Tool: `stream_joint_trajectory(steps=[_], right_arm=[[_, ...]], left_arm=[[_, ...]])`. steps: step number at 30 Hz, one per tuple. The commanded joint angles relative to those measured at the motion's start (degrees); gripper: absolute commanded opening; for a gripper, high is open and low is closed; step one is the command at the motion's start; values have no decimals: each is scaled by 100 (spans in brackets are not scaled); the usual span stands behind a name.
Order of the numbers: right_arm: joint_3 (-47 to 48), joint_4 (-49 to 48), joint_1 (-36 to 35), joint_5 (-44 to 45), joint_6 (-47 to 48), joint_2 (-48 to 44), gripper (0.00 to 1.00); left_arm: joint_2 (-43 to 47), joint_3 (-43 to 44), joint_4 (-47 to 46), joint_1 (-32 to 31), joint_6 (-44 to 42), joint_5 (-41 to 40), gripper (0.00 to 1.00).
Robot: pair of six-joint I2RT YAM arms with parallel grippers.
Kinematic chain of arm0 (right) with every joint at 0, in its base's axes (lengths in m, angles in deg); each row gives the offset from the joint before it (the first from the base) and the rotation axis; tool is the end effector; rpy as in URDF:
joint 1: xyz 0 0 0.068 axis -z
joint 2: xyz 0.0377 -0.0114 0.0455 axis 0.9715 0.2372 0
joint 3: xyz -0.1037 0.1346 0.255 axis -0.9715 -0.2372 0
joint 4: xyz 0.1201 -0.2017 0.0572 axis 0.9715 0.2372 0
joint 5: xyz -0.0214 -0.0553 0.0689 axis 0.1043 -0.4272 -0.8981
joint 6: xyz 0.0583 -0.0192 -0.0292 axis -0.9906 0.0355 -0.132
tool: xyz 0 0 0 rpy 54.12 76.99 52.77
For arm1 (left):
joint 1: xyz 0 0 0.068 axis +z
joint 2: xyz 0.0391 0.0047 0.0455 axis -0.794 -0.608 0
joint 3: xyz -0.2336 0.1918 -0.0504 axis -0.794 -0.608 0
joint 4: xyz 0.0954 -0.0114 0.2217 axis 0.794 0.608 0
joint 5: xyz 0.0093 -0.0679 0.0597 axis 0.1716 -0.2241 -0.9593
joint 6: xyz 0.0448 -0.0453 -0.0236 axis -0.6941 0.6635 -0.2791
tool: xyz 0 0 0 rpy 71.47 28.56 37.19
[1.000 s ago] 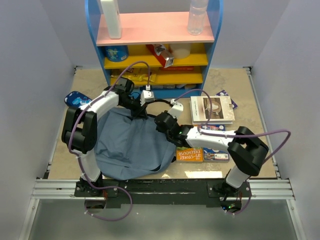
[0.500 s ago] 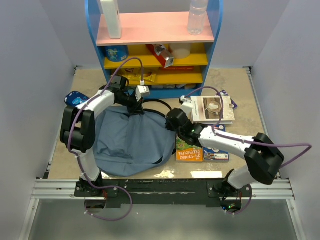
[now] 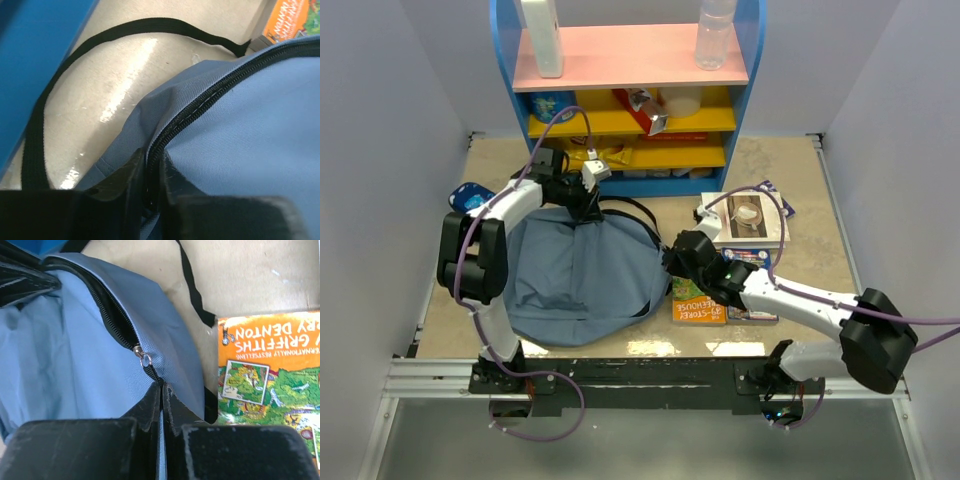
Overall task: Pack the student bag
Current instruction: Unzip the student bag at the center of the board.
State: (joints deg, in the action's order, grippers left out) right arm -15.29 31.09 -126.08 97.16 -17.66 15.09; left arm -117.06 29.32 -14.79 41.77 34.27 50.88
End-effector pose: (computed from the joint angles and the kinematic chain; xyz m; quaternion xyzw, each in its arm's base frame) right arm 0.1850 0.1838 0.2644 0.1243 0.8647 0.2332 0.4271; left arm 0.3823 -0.1103 0.2449 0.3972 0.8065 -0.3012 0.3180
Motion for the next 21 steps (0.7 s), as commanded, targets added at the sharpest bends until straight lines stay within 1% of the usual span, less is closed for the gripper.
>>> stream_joint_trajectory(steps=[1, 2, 3, 4, 5, 6, 7, 8, 9, 10, 11, 14, 15, 17, 19, 21], right_arm=[[-185, 171, -30, -177, -102, -8, 0], [-185, 101, -21, -186, -102, 27, 0], [-168, 57, -30, -203, -76, 44, 0], [-141, 30, -21, -221, -67, 53, 0], [-45, -14, -21, -230, -49, 106, 0], [25, -23, -38, -256, 21, 176, 0], [87, -40, -30, -291, 56, 229, 0], [209, -75, -21, -300, 82, 273, 0], [263, -102, -30, -326, 152, 334, 0], [315, -120, -30, -361, 179, 369, 0], [420, -146, -38, -388, 258, 396, 0], [623, -50, -108, -344, 442, 493, 0], [658, -32, -126, -327, 495, 484, 0], [711, 55, -161, -283, 618, 423, 0], [694, 109, -161, -221, 663, 292, 0], [606, 144, -170, -177, 706, 186, 0]], left_arm=[[442, 318, 332, 200, -318, 320, 39], [495, 389, 528, 174, -493, 488, 53], [591, 537, 712, 147, -843, 803, 58], [627, 626, 1175, 112, -1108, 980, 59], [671, 688, 1354, -1, -1354, 1121, 61], [785, 714, 1495, -81, -1800, 1348, 73], [838, 662, 1557, -151, -1987, 1438, 85], [899, 592, 1497, -343, -2250, 1499, 87], [978, 452, 1375, -450, -2392, 1570, 93], [988, 399, 1365, -694, -2568, 1588, 97], [988, 363, 1364, -827, -2978, 1571, 99], [795, 319, 1145, -1266, -3358, 1422, 100], [586, 406, 1066, -1346, -3413, 1351, 100], [304, 591, 1013, -1496, -3492, 1228, 100], [-118, 977, 1135, -1523, -3632, 1131, 100], [-355, 1179, 1293, -1532, -4044, 1166, 100]])
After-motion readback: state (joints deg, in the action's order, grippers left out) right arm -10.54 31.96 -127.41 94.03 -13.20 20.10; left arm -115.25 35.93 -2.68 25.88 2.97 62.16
